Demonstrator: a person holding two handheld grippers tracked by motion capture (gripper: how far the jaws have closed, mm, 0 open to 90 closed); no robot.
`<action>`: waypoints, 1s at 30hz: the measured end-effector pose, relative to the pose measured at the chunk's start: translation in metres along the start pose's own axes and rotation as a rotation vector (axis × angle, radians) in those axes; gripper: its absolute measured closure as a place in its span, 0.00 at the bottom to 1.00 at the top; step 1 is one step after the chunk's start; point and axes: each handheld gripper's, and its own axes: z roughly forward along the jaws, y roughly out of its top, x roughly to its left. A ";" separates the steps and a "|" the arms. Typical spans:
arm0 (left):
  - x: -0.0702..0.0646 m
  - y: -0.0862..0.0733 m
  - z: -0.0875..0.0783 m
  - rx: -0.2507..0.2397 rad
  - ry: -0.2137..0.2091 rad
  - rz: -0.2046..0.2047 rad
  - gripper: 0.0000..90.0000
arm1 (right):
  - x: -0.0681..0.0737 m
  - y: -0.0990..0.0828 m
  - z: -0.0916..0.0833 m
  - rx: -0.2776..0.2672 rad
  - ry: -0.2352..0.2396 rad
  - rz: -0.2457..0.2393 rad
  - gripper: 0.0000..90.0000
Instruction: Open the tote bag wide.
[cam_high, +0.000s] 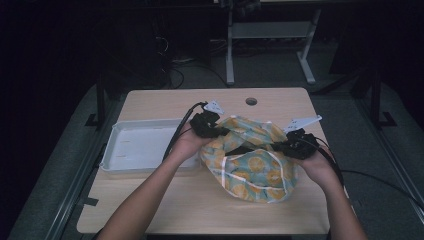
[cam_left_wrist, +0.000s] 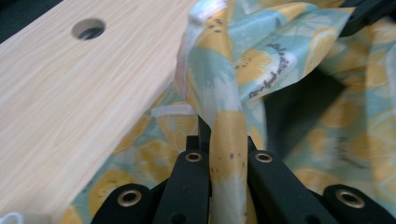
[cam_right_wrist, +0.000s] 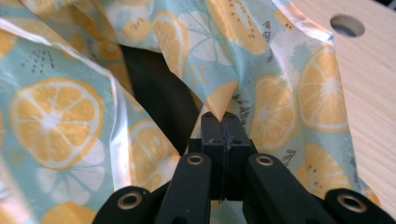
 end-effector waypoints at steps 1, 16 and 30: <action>0.002 0.000 0.002 0.012 0.010 0.004 0.99 | -0.002 -0.001 0.004 0.003 -0.010 0.001 1.00; 0.027 -0.010 0.042 0.154 0.094 -0.023 0.98 | -0.017 -0.003 0.037 0.055 -0.075 0.012 0.99; 0.034 -0.023 0.068 0.253 0.095 -0.063 0.97 | -0.024 -0.004 0.049 0.076 -0.093 0.071 0.91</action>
